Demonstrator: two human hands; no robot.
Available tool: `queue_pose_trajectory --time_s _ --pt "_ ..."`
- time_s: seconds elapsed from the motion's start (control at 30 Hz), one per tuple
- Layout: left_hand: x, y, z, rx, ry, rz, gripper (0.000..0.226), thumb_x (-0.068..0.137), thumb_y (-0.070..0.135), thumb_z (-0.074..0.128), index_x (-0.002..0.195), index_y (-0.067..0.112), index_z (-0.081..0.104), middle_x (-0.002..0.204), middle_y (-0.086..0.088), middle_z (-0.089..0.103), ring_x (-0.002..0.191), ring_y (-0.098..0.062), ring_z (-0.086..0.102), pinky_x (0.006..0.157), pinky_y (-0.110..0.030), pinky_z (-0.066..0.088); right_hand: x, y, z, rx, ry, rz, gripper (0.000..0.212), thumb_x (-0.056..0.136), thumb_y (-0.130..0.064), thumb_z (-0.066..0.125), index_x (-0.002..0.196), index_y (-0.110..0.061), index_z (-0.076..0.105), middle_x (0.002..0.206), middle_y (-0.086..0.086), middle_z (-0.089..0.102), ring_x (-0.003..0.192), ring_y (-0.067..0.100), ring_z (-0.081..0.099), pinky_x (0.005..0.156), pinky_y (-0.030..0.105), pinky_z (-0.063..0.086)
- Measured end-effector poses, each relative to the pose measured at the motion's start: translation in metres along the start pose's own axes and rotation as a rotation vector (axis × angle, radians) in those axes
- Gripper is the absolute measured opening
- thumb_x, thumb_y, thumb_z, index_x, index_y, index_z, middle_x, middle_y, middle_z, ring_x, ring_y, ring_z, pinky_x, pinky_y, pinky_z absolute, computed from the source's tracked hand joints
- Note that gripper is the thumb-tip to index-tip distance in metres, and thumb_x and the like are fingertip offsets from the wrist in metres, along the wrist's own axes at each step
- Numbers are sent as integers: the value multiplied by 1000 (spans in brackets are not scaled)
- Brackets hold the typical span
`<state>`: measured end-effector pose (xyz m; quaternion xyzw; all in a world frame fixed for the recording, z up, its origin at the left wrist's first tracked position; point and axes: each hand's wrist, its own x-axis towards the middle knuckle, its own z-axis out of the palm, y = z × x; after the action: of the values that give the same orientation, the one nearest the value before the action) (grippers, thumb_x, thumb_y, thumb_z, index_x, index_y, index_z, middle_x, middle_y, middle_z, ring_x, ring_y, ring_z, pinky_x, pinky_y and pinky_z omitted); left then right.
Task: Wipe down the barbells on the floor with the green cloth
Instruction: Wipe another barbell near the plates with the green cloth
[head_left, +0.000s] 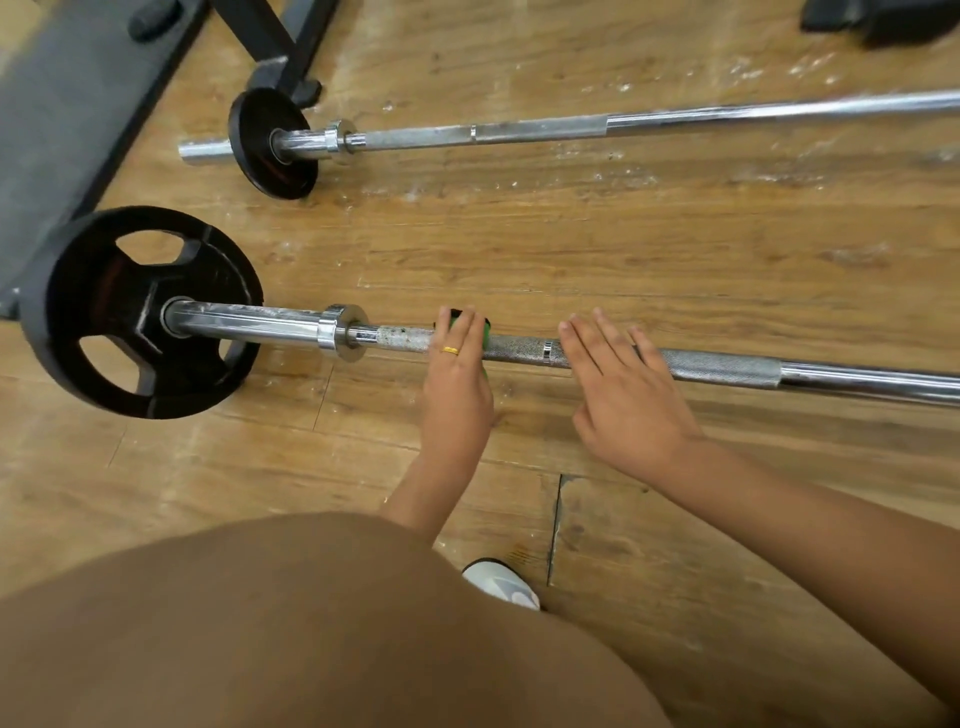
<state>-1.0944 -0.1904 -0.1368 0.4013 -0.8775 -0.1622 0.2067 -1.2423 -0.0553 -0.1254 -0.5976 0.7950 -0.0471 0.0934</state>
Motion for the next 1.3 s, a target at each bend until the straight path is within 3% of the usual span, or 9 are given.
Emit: queue_pose_trajectory --time_s 0.1,0.23,0.4,0.6,0.77,1.0,1.17,1.3 --pt "14 -10 -8 17 -58 54 53 95 -16 40 144 1 51 149 -12 50 151 -29 27 112 -39 38 5 3 -2 -3 2 -7 86 93 -32 47 160 -11 -2 168 5 4 155 23 -6 125 46 -2" --pt "32 -26 -12 45 14 -165 55 92 -17 38 140 5 52 149 -8 49 153 -26 22 99 -49 47 11 7 -3 -1 15 1 84 94 -31 44 160 -12 -5 168 5 2 155 22 -7 123 43 -6" --pt "23 -20 -7 87 -100 137 58 91 -19 48 145 1 50 153 -12 48 150 -34 29 94 -45 51 20 12 -6 19 3 8 84 94 -32 44 160 -13 -6 168 4 1 155 21 -9 125 43 -4" --pt "44 -27 -4 91 -4 -13 55 95 -18 42 146 0 48 151 -13 48 151 -33 26 108 -49 46 30 16 -8 27 13 24 80 96 -35 41 160 -13 -1 168 5 7 155 22 -4 125 43 -3" --pt "38 -20 8 106 -24 242 58 85 -24 55 140 -7 52 145 -20 54 144 -41 37 108 -50 46 37 13 -5 -41 65 72 77 97 -39 38 160 -7 7 166 10 16 155 26 1 125 48 -3" --pt "60 -41 1 154 -97 402 67 83 -26 51 146 -4 46 149 -18 49 146 -38 35 113 -54 41 52 13 -6 -61 55 109 77 96 -38 37 158 -3 9 166 14 16 155 27 -2 124 51 -4" --pt "67 -52 3 147 -73 367 64 87 -23 47 148 -3 44 152 -15 46 150 -34 29 121 -40 30 62 10 -7 -81 43 22 77 97 -34 39 159 -5 5 167 12 10 155 26 -3 124 50 -7" --pt "72 -73 -5 124 26 173 61 89 -19 48 147 -1 46 152 -13 47 149 -33 31 112 -43 43 82 -7 -9 -29 15 -53 77 97 -32 41 160 -9 3 168 8 5 155 23 -6 124 49 -8"
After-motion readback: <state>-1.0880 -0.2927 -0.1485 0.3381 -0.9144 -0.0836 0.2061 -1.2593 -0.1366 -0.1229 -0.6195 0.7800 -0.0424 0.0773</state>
